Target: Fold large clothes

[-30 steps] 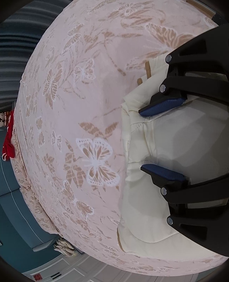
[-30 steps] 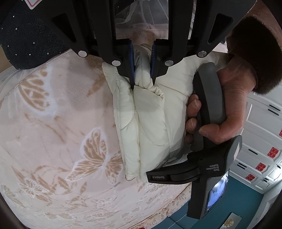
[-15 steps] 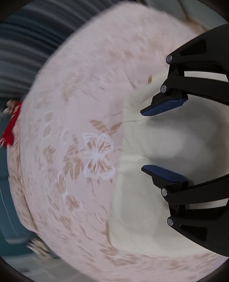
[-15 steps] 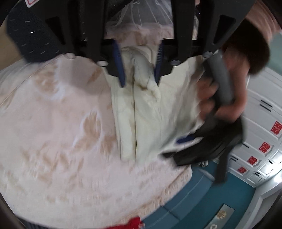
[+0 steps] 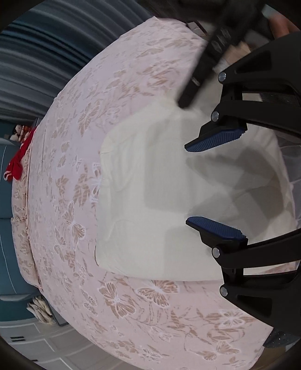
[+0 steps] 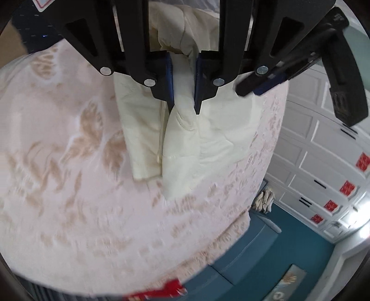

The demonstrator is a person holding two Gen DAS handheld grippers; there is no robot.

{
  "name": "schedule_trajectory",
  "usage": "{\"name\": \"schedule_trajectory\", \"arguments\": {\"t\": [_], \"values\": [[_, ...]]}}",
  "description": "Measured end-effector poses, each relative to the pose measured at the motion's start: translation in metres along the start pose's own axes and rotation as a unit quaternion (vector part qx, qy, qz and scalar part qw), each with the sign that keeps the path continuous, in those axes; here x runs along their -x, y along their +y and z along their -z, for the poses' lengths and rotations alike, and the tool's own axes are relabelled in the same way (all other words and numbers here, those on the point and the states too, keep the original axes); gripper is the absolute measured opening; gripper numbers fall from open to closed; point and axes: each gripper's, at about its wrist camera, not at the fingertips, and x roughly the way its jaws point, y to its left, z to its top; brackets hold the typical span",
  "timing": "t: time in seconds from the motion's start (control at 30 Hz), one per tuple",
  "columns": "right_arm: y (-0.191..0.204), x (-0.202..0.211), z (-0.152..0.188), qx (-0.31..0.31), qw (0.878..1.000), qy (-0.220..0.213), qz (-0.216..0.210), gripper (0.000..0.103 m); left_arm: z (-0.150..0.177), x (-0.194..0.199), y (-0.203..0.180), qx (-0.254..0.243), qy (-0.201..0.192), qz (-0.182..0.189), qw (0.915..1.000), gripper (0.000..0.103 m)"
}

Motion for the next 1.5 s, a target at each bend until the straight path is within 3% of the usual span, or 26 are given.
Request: {"name": "schedule_trajectory", "arguments": {"t": [0.17, 0.3, 0.57, 0.67, 0.77, 0.83, 0.93, 1.07, 1.2, 1.33, 1.5], "values": [[-0.026, -0.034, 0.015, -0.016, 0.999, 0.038, 0.033, 0.015, 0.013, 0.001, -0.008, -0.009, 0.007, 0.002, 0.9999, 0.056], [-0.022, -0.046, 0.016, 0.002, 0.997, 0.054, 0.056, 0.016, 0.023, -0.004, -0.013, -0.022, 0.015, -0.010, 0.9996, 0.056], [-0.020, -0.065, 0.018, 0.022, 0.995, 0.059, 0.080, 0.017, 0.036, -0.014, -0.016, -0.035, 0.017, -0.031, 0.9988, 0.056], [-0.016, -0.054, 0.014, 0.025, 0.996, 0.052, 0.067, 0.019, 0.038, -0.015, -0.017, -0.039, 0.016, -0.039, 0.9984, 0.056], [-0.017, -0.022, 0.012, -0.005, 0.999, 0.019, 0.049, 0.026, 0.039, -0.007, -0.013, -0.033, 0.013, -0.040, 0.9986, 0.056], [-0.016, -0.010, 0.011, -0.011, 0.998, 0.004, 0.056, 0.041, 0.040, 0.000, -0.007, -0.026, 0.009, -0.037, 0.9989, 0.056], [-0.012, -0.013, 0.009, -0.007, 0.998, 0.016, 0.067, 0.048, 0.042, 0.007, 0.002, -0.010, 0.006, -0.039, 0.9992, 0.057], [-0.015, -0.027, 0.008, -0.014, 0.996, 0.022, 0.085, 0.064, 0.044, 0.020, 0.021, 0.018, -0.001, -0.047, 0.9987, 0.067], [-0.021, -0.042, 0.015, -0.031, 0.996, 0.036, 0.072, 0.073, 0.045, 0.027, 0.050, 0.060, 0.004, -0.049, 0.9970, 0.076], [-0.024, -0.052, 0.017, -0.045, 0.996, 0.042, 0.069, 0.083, 0.049, 0.023, 0.077, 0.097, 0.012, -0.047, 0.9941, 0.077], [-0.032, -0.064, 0.019, -0.070, 0.995, 0.058, 0.046, 0.087, 0.050, 0.017, 0.090, 0.116, 0.017, -0.041, 0.9923, 0.084]]}}
